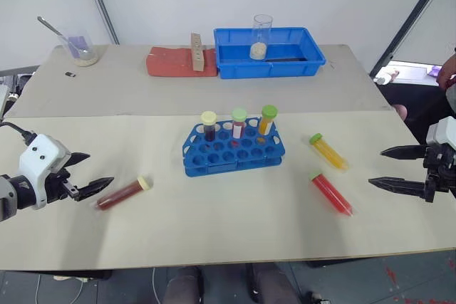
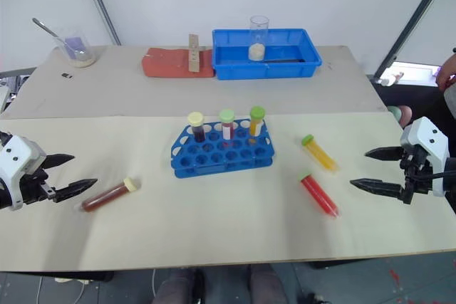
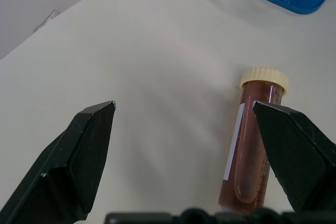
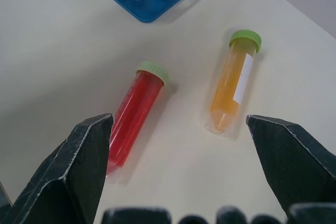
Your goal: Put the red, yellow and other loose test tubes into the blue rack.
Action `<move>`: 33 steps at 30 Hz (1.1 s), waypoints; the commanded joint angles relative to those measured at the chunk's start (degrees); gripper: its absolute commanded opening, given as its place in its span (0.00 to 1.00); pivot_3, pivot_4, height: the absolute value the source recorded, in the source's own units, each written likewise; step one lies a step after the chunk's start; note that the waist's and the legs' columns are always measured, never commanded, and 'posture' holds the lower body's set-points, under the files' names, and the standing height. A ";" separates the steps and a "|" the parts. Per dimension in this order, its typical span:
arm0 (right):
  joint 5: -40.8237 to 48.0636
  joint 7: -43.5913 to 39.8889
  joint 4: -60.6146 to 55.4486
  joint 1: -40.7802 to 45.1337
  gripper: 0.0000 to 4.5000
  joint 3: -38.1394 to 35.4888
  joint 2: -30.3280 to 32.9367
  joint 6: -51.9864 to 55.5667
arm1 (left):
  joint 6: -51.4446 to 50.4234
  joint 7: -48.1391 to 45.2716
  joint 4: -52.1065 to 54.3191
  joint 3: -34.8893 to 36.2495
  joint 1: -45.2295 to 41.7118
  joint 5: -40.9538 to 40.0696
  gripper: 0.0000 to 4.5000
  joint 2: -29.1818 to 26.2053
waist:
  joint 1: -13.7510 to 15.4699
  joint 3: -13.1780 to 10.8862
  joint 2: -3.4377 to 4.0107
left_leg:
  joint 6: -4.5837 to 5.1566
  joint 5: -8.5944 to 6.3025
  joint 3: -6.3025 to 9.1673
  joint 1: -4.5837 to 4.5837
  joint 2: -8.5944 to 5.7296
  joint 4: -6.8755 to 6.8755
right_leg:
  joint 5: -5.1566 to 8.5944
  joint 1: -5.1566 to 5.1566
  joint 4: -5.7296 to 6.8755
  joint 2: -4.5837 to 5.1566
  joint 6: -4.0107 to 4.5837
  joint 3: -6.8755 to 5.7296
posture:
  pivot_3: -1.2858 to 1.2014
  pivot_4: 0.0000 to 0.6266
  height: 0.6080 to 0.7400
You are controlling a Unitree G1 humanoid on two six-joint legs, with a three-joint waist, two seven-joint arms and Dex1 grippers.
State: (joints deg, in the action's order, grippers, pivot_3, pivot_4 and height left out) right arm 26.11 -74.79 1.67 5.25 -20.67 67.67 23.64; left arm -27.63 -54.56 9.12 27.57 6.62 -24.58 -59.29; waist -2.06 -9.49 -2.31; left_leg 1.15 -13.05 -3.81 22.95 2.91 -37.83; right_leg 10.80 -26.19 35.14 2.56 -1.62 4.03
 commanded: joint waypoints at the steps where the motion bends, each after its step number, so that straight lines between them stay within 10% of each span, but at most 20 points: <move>1: 0.17 -0.39 -0.40 1.31 0.99 -0.74 0.70 -0.87 | 1.20 -0.62 0.20 0.03 -0.74 1.20 1.00 -1.05 | -0.01 0.00 0.00 | 0.00 0.00 0.00 0.00 0.00 0.00 | 0.00 0.00 0.00 0.00 0.00 0.00 | 0.52 0.24 1.00; 33: -0.29 2.39 -0.71 0.01 0.99 -2.63 -1.10 -1.77 | 4.91 -5.86 -2.53 -2.67 -3.36 2.49 1.00 0.40 | -0.04 0.00 0.00 | 0.00 0.02 -0.01 -0.07 -0.01 -0.02 | -0.10 0.02 0.15 -0.02 -0.13 0.03 | 0.52 0.24 1.00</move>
State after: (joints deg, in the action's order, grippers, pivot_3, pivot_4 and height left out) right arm 25.64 -72.45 1.28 4.41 -21.20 66.37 23.06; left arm -23.83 -59.73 5.60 24.20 3.24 -21.84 -58.23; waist -2.10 -9.49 -2.31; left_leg 1.15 -13.03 -3.82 22.88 2.90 -37.86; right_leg 10.71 -26.17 35.29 2.54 -1.75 4.06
